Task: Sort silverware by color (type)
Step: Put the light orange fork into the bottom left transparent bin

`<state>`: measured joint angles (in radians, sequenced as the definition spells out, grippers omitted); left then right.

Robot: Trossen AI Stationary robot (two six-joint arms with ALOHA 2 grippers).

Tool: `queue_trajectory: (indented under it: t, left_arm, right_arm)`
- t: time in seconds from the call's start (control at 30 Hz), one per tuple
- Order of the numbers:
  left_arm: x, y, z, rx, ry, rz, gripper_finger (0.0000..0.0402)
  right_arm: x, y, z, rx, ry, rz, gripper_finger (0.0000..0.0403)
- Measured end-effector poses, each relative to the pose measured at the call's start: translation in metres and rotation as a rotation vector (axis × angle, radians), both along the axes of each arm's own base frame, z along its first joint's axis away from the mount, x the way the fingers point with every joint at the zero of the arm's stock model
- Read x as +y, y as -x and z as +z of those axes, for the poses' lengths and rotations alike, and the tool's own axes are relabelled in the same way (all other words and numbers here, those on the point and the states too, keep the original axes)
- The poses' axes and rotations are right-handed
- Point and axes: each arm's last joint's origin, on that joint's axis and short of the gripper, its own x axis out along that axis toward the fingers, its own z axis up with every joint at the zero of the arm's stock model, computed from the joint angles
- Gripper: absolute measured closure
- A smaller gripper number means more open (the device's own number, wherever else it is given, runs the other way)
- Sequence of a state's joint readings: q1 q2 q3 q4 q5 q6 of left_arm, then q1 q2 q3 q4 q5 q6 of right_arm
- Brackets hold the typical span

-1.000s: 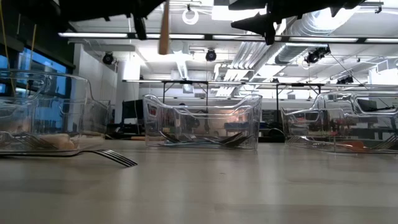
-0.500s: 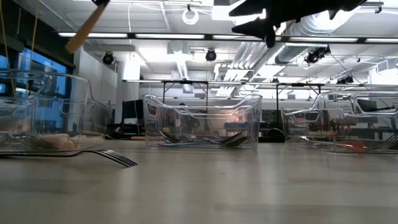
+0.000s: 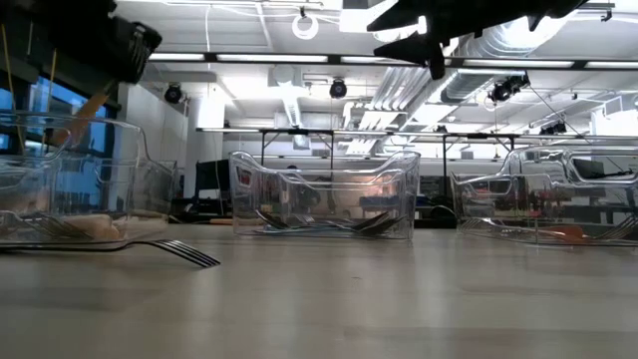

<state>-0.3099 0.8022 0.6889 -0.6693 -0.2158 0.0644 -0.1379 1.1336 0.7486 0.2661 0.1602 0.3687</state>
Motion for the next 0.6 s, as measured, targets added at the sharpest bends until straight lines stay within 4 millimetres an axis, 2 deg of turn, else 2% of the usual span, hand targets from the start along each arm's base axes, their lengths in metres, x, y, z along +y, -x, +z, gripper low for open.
queue_trajectory:
  t: [0.27,0.6]
  left_arm:
    - [-0.003,-0.001,-0.025,0.079,-0.041,-0.155,0.0401]
    - [0.005,-0.012,-0.034,0.135,-0.065,-0.068,0.0401]
  right_arm:
    - [-0.001,0.0,0.0,-0.009,-0.037,-0.036,0.0201]
    - [-0.001,0.001,-0.002,-0.002,-0.067,-0.041,0.0201]
